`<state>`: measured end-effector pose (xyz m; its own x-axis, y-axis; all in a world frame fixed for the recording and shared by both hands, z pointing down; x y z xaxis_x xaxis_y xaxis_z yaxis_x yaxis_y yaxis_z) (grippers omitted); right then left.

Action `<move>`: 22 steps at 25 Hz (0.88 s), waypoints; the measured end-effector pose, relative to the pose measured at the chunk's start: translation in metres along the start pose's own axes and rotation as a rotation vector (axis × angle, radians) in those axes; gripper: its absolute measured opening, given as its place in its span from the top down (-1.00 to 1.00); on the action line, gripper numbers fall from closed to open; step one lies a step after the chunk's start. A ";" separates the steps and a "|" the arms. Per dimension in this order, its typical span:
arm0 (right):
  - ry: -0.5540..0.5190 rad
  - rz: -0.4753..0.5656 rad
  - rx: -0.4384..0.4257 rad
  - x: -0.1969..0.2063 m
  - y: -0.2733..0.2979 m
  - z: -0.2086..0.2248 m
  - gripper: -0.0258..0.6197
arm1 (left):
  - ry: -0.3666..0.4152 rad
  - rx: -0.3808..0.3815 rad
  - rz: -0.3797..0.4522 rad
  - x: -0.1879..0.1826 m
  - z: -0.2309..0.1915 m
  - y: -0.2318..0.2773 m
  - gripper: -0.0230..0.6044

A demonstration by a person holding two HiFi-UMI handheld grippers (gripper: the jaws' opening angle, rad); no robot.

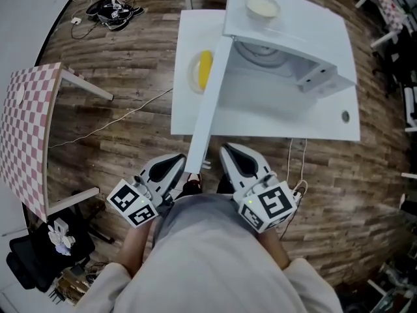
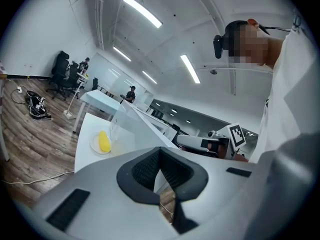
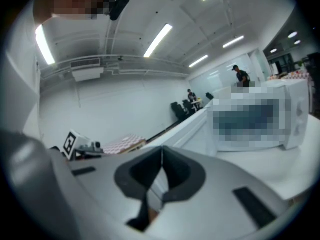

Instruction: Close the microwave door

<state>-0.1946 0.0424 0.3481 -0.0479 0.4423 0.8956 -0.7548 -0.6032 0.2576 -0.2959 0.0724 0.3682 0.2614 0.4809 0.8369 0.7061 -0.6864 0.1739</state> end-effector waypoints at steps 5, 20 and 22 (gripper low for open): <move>0.014 0.005 0.013 0.002 -0.005 0.004 0.85 | -0.011 0.012 -0.012 0.005 0.005 0.003 0.88; 0.043 -0.022 -0.011 0.008 -0.023 0.024 0.85 | 0.009 0.043 -0.057 0.019 0.021 0.033 0.88; 0.045 -0.029 -0.013 0.009 -0.025 0.027 0.85 | -0.003 0.049 -0.054 0.021 0.023 0.037 0.88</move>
<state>-0.1581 0.0434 0.3599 -0.0547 0.4888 0.8707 -0.7645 -0.5814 0.2784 -0.2495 0.0695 0.3799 0.2238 0.5185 0.8253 0.7506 -0.6318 0.1934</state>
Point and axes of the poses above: the fingertips, and each gripper's own axes: y forward along the fingers, z to its right, x out of its underside, the point moved 1 cm from there along -y, backward along the fingers, and after that the axes turned 2 degrees about -x, right-handed, at the moved point
